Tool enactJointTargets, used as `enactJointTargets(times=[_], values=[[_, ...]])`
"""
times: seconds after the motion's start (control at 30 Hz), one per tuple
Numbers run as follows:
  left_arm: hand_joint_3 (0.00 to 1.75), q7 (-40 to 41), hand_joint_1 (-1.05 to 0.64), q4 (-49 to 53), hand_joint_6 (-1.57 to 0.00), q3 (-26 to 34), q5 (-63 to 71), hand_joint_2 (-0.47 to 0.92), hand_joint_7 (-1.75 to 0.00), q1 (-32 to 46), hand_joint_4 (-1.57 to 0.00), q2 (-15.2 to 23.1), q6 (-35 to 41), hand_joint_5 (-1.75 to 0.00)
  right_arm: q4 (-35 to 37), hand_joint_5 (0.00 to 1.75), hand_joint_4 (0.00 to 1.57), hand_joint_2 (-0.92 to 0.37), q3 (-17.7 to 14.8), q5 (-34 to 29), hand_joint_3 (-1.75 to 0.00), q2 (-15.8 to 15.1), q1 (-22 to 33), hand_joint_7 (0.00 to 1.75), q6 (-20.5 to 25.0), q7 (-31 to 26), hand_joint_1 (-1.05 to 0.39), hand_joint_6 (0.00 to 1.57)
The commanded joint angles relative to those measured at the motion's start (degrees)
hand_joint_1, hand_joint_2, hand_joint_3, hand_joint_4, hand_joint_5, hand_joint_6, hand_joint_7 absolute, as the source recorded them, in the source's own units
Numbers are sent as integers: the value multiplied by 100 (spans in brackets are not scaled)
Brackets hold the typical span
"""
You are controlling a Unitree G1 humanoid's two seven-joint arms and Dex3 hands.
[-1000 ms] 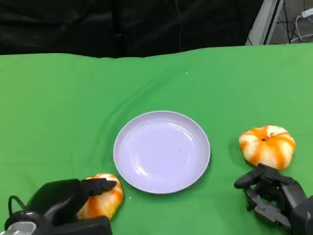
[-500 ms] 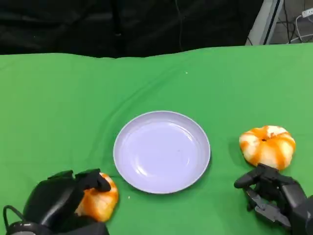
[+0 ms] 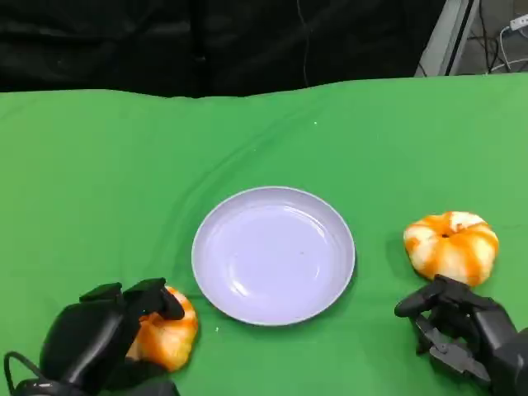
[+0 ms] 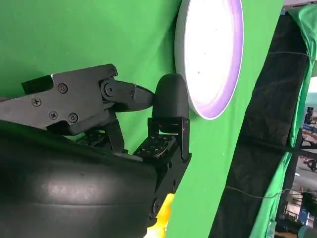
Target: Grasp the bread from the table and place it into the plate.
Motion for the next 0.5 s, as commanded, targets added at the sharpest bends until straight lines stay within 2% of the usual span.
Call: enactJointTargets(times=[0.03, 0.17, 0.27, 0.4, 0.43, 0.5], values=[[7, 106, -6, -85, -66, 180, -43, 92, -145, 103, -67, 81, 61, -175, 111, 172, 67, -92, -43, 77, -48, -36, 3, 119, 21, 12, -11, 72], [7, 113, -6, -555, -66, 324, -40, 92, -144, 303, -67, 108, 40, -175, 115, 173, 67, -92, -27, 43, -49, -43, 13, 119, -10, -28, -11, 73], [6, 31, -2, -1039, -71, 457, -10, 92, -135, 501, -67, 116, 116, -175, 89, 172, 67, -92, -17, 20, -49, -55, 44, 119, -43, -45, -11, 73], [5, 2, -2, -1256, -72, 532, 1, 92, -132, 585, -68, 79, 176, -175, 89, 173, 66, -92, -6, 7, -49, -56, 43, 120, -42, -62, -11, 73], [4, 60, 0, -1300, -79, 561, -12, 91, -122, 602, -71, 63, 141, -173, 73, 173, 67, -92, -6, 15, -48, -47, 46, 119, -20, -59, -11, 73], [4, 122, 2, -1349, -84, 595, -22, 92, -114, 622, -73, 42, 98, -172, 53, 173, 67, -92, -6, 25, -48, -38, 52, 118, 6, -53, -11, 73]])
